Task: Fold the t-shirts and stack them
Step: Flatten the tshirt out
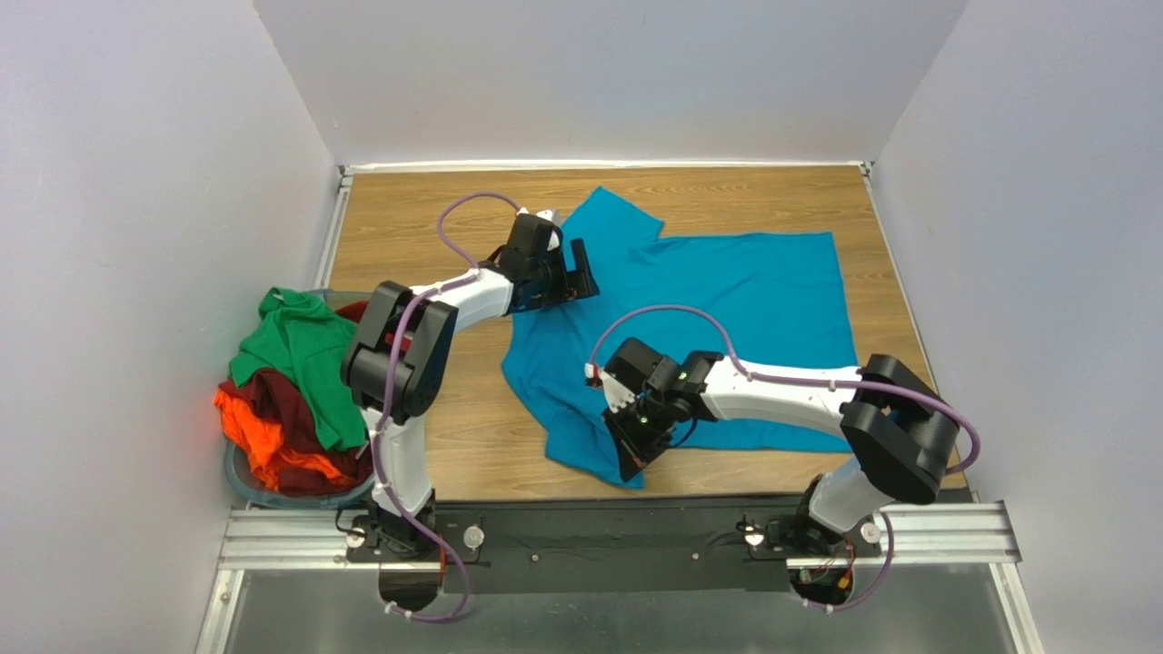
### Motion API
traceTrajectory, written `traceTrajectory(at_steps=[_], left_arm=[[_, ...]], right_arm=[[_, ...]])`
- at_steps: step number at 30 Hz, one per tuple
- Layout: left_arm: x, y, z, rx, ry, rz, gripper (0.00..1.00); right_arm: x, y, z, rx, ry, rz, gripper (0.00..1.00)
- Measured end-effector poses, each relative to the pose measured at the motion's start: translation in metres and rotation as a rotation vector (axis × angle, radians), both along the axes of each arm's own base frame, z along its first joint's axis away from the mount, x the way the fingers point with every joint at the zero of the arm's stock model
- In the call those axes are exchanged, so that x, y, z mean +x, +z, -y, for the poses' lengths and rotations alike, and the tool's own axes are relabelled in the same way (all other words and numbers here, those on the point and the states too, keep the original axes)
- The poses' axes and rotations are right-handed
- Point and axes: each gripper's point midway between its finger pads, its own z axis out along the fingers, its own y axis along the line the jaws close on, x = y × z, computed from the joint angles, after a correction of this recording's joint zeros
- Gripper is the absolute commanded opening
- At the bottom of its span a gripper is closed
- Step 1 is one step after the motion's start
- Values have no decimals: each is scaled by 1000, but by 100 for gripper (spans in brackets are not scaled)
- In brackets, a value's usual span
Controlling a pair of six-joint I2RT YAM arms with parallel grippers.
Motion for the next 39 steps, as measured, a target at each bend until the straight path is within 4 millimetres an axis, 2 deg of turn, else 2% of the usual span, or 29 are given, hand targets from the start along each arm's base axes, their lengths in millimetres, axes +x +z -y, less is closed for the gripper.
traceTrajectory(at_steps=[7, 12, 16, 19, 22, 23, 26, 27, 32, 36, 39], left_arm=[[8, -1, 3, 9, 0, -5, 98], [15, -2, 6, 7, 0, -1, 98], [17, -2, 7, 7, 0, 1, 98], [18, -2, 7, 8, -2, 2, 98], [17, -2, 7, 12, -7, 4, 98], [17, -2, 7, 15, -10, 6, 98], [15, -1, 6, 23, -13, 12, 98], [13, -2, 4, 28, -12, 11, 98], [-1, 1, -9, 69, -4, -4, 98], [-1, 19, -13, 76, 7, 30, 98], [1, 35, -16, 79, 17, 65, 98]], right_arm=[[-25, 6, 5, 31, 35, -55, 1], [-35, 6, 10, 47, 43, -83, 2], [-42, 1, 15, 38, 52, -104, 5], [-48, 0, 14, 45, 71, -113, 12], [-54, -1, 15, 46, 89, -127, 25], [-57, -1, 16, 46, 96, -134, 35], [-61, 1, 16, 45, 96, -142, 76], [-60, 2, 16, 51, 100, -136, 99], [-43, 22, 11, 77, 36, -31, 100], [-7, 49, 1, 114, -78, 100, 100], [37, 55, 10, 97, -234, 174, 100]])
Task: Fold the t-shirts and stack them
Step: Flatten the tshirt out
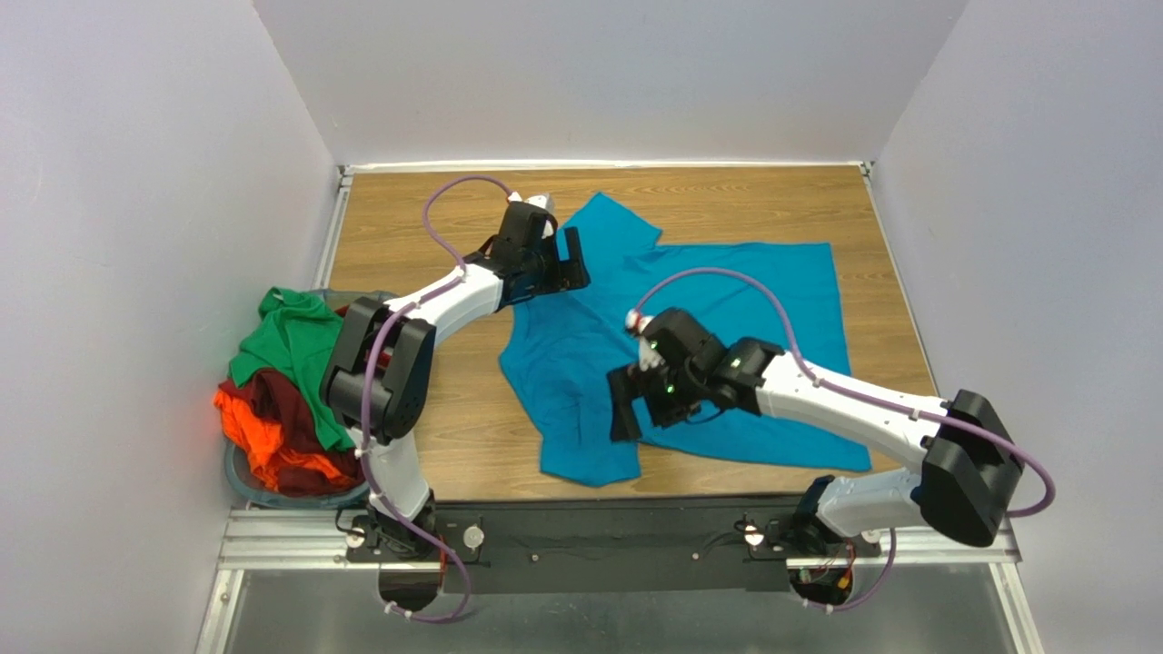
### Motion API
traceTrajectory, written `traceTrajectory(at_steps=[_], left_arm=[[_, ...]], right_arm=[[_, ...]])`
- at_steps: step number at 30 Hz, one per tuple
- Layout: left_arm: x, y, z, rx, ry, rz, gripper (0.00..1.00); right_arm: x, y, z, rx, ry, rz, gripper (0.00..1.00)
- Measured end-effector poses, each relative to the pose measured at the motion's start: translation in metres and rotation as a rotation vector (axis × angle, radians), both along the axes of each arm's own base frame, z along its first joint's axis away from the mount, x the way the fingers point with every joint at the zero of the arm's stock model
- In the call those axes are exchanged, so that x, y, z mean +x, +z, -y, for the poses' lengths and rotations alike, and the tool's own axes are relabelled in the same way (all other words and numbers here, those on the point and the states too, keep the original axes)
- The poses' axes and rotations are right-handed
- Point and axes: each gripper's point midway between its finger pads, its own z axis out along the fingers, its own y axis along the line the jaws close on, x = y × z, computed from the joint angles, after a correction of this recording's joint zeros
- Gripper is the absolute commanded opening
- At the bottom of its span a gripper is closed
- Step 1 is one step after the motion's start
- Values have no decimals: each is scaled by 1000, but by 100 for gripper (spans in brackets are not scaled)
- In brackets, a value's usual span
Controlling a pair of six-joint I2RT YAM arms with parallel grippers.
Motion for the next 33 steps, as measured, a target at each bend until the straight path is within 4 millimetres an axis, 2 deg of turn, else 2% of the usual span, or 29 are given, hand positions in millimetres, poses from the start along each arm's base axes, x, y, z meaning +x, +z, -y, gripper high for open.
traceTrajectory(at_steps=[3, 5, 8, 12, 13, 16, 17, 20, 22, 25, 26, 28, 29, 32, 33], left_arm=[[0, 13, -3, 1, 10, 25, 98], [-8, 22, -7, -4, 15, 38, 98], [-33, 26, -18, -11, 29, 37, 98], [-93, 20, -33, -36, 47, 2, 98], [-102, 21, -33, -46, 45, 6, 98], [-162, 13, -33, -97, 32, -44, 98], [-175, 10, -32, -106, 23, -55, 98], [-222, -12, -30, -130, 3, -145, 98], [-241, -25, -32, -132, 8, -203, 96], [-265, -41, -33, -124, 6, -281, 84], [-272, -43, -31, -125, -1, -303, 76], [-281, -46, -27, -130, -14, -334, 67], [-285, -48, -26, -132, -16, -347, 55], [-295, -55, -22, -132, -21, -393, 38], [-298, -58, -22, -126, -23, -407, 37]], right_arm=[[43, -2, 24, -36, -172, 31, 100], [74, -4, 49, -77, -313, 59, 100], [89, -1, 59, -96, -367, 79, 100], [98, -1, 59, -114, -385, 99, 100], [100, -2, 60, -124, -390, 102, 100], [106, -5, 68, -143, -420, 104, 100], [108, -5, 71, -145, -432, 106, 100], [117, -6, 81, -157, -469, 114, 100], [120, -6, 86, -162, -483, 117, 100], [119, -9, 91, -171, -488, 115, 100], [118, -10, 92, -175, -488, 113, 100], [117, -13, 95, -180, -489, 109, 100], [114, -15, 97, -186, -486, 106, 100], [111, -20, 101, -198, -485, 99, 100], [111, -21, 103, -201, -486, 98, 100]])
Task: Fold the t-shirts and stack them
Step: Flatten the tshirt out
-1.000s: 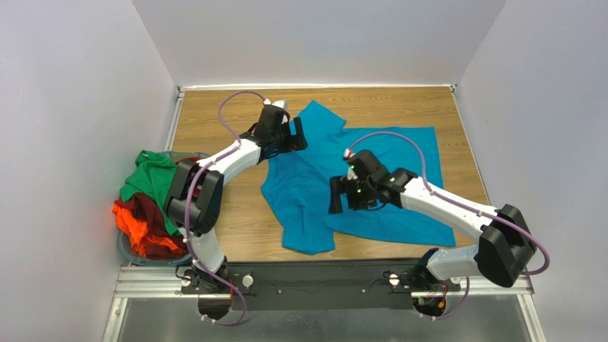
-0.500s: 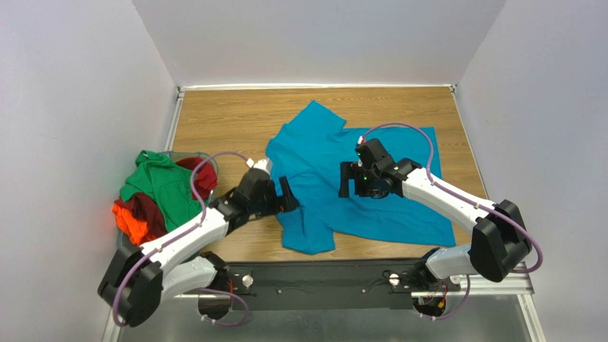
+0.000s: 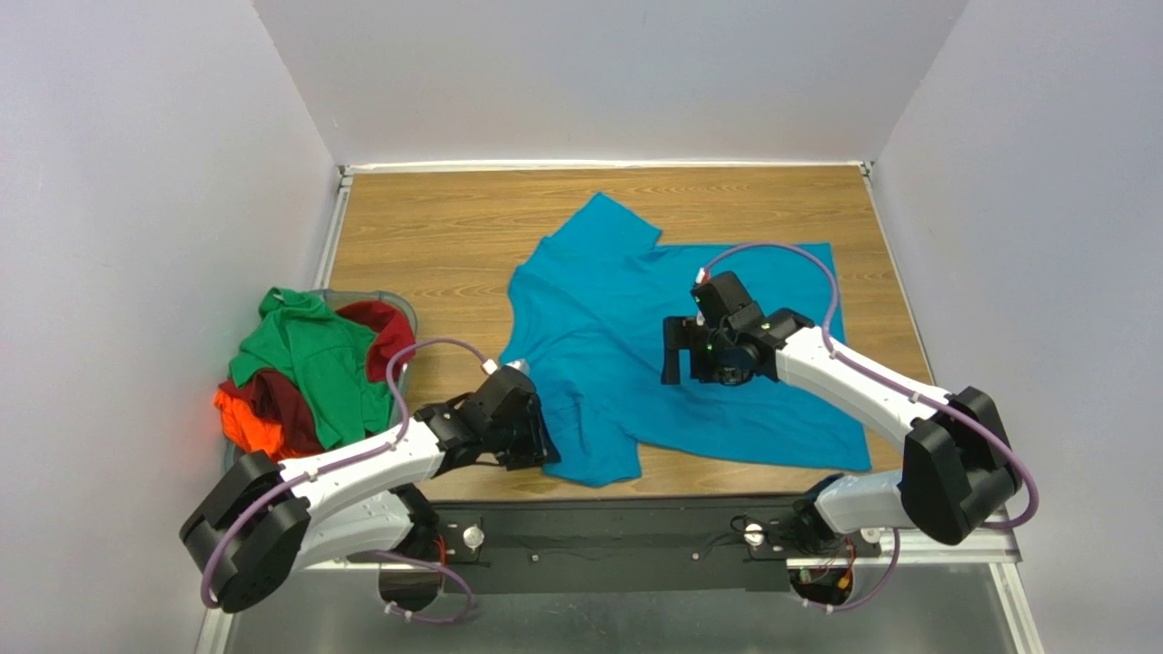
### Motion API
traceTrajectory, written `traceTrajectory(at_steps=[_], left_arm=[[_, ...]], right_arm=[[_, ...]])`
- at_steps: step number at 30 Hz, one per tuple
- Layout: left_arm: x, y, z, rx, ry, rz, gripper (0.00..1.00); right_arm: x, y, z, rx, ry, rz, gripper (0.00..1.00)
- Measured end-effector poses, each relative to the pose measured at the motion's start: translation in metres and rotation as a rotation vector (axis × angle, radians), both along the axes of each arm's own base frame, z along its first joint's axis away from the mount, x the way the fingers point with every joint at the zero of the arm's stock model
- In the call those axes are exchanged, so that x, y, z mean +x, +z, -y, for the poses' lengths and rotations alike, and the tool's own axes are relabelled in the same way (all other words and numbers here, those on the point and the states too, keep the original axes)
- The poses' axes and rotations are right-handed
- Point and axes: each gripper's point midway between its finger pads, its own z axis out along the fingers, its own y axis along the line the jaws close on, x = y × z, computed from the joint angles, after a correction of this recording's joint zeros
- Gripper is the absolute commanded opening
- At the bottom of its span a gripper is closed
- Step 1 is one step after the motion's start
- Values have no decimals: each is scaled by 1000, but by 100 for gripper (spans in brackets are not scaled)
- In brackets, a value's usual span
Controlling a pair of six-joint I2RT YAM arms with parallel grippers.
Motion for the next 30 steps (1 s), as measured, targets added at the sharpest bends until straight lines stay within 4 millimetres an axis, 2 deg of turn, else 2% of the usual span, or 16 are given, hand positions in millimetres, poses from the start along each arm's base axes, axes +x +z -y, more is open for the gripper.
traceTrajectory(at_steps=[2, 5, 6, 13, 21, 23, 26, 28, 30], left_arm=[[-7, -4, 1, 15, -8, -28, 32], [-13, -5, 1, 30, -18, -49, 5], [-14, -5, 0, 33, -12, -56, 0], [-18, 1, -1, 60, -2, -91, 0], [-30, 45, 3, 39, 3, -135, 0], [-38, 44, -2, 41, 9, -165, 0], [-54, 31, -13, 61, 27, -232, 0], [-64, 22, -20, 81, 39, -274, 13], [-72, 16, -25, 99, 47, -311, 15]], right_arm=[[0, -1, 2, -3, 0, 1, 100], [1, 0, 4, -7, 6, 6, 100], [1, 0, 5, -8, 7, 7, 100], [-1, -4, 12, -21, 8, 2, 100], [0, -8, 19, -20, 1, -10, 100], [0, -8, 21, -18, -3, -14, 100], [1, -9, 23, -17, -7, -16, 100], [2, -9, 24, -17, -9, -17, 100], [2, -9, 24, -18, -10, -19, 100]])
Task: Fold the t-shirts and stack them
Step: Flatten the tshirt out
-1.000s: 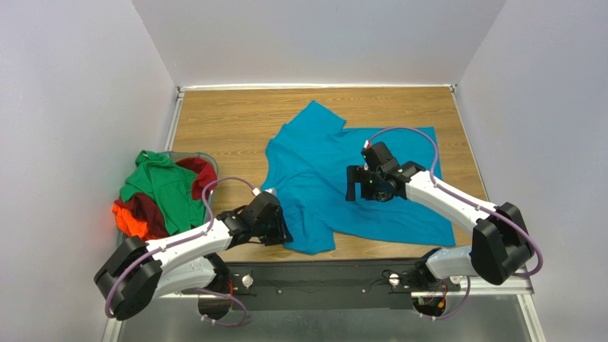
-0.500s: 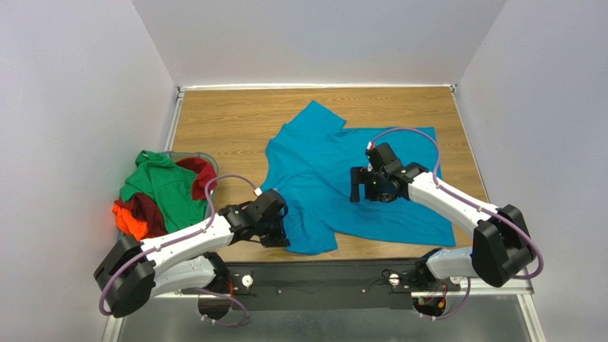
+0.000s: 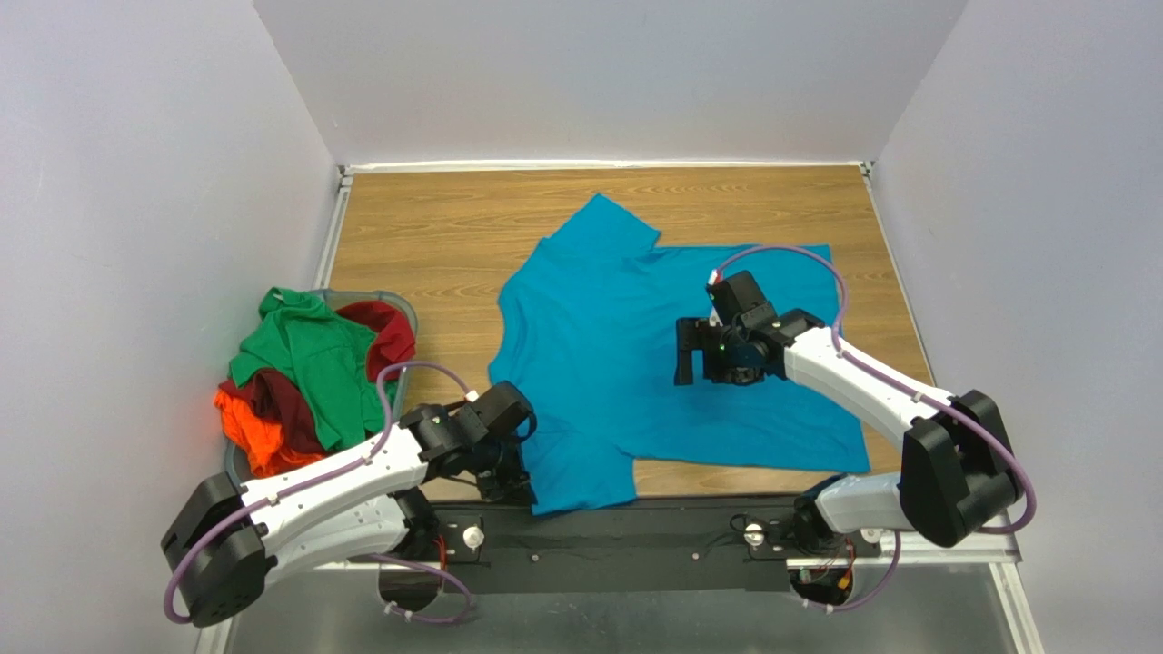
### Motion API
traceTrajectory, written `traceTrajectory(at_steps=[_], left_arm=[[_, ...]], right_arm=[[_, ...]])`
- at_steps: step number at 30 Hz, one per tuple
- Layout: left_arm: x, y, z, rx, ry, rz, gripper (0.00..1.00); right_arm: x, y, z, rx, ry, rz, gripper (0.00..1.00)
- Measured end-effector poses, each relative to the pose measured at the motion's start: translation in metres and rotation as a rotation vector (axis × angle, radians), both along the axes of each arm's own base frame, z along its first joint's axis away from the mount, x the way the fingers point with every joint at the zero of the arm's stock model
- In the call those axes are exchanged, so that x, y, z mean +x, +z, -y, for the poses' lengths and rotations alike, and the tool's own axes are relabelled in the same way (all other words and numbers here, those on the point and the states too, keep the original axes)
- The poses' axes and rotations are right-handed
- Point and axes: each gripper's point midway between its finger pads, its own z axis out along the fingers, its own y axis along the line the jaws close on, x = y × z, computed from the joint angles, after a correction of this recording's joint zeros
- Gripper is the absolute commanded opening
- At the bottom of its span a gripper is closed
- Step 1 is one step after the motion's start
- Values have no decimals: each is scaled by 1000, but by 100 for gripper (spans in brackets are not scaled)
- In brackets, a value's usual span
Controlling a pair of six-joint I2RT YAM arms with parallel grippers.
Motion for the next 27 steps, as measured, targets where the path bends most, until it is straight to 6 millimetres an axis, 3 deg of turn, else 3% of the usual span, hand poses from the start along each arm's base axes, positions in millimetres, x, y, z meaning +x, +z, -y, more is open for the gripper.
traceTrajectory(at_steps=[2, 5, 6, 8, 12, 16, 19, 23, 27], left_arm=[[-4, 0, -1, 3, -5, -16, 22], [-7, 2, 0, 11, -18, -33, 56], [-7, 4, 1, 15, -32, -33, 81], [-4, 9, 4, 29, -38, -33, 94], [13, 29, 16, 47, -73, 19, 97], [50, 54, 30, 81, -90, 146, 98], [94, 73, 38, 138, -77, 267, 98], [178, 101, 47, 168, -7, 463, 98], [254, 121, 38, 178, 42, 618, 98]], right_arm=[[0, -1, 0, -1, -2, -2, 100], [1, -1, 1, -2, -5, -2, 100], [1, -1, 2, -1, -7, -2, 100], [2, -1, 3, -8, -11, 2, 100], [4, -1, 7, -24, -26, 10, 100], [10, -1, 16, -40, -70, 20, 100], [21, 3, 30, -55, -139, 38, 100], [51, 21, 56, -53, -263, 90, 100], [84, 35, 96, -62, -413, 133, 100]])
